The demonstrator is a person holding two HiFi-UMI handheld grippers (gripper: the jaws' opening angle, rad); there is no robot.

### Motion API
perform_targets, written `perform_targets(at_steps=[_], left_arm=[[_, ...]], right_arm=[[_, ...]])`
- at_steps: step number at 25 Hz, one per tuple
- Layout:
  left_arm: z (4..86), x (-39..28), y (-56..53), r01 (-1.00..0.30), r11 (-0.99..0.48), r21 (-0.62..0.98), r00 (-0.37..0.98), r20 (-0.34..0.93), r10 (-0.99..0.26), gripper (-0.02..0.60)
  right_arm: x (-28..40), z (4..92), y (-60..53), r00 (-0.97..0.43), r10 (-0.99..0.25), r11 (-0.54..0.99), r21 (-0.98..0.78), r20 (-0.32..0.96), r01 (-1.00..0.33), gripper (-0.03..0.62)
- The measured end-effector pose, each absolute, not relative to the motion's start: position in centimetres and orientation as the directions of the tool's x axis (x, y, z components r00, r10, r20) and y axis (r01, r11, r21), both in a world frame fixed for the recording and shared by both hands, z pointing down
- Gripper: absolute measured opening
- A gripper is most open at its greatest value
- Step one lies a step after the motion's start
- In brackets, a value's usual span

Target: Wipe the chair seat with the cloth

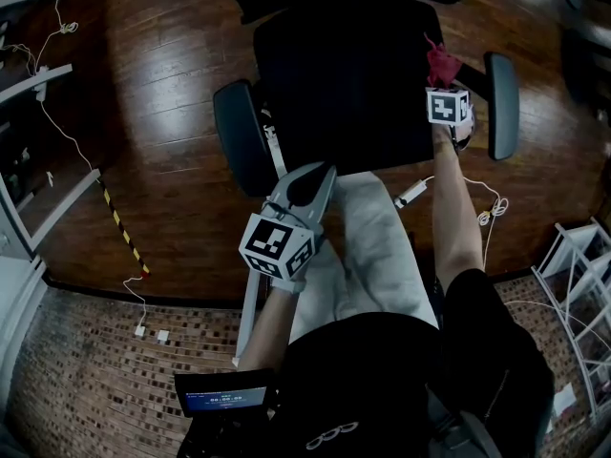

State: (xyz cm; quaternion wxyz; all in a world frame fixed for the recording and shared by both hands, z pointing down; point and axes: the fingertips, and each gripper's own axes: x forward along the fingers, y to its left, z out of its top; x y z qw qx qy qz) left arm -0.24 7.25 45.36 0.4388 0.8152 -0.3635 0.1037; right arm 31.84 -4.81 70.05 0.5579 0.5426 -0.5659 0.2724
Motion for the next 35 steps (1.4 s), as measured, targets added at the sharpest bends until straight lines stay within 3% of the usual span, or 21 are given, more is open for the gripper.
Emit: perform_targets(at_steps=[11,19,25,29,35], left_arm=[[45.5,-0.6,8.1,-0.69,-0.327,0.646,0.701,0.483,-0.525,-0.008],[45.5,-2.2,8.6,-0.711,-0.288,0.641,0.669,0.489,-0.56,-0.008],[45.3,-2.2,9.1,-0.717,-0.279,0.639,0.657,0.487,-0.575,-0.008],[45.3,-2.1,9.3,-0.716,-0.28,0.64,0.659,0.486,-0.573,-0.008],[45.3,-1.6,8.9,-0.716,-0.292,0.634,0.664,0.488,-0.567,-0.008]], right_arm=[[14.5,73.9,-1.4,-0.109,-0.17,0.467,-0.017,0.979,-0.884,0.066],[-1.6,72.0,1.7,-0.323,-0.084,0.706,-0.172,0.943,-0.687,0.066],[-9.4,69.6,5.2,-0.56,0.048,0.69,-0.433,0.827,-0.58,0.066],[-11.5,68.9,7.3,-0.627,0.107,0.687,-0.513,0.772,-0.515,0.066],[-5.2,71.4,5.5,-0.553,0.044,0.639,-0.449,0.832,-0.625,0.066]])
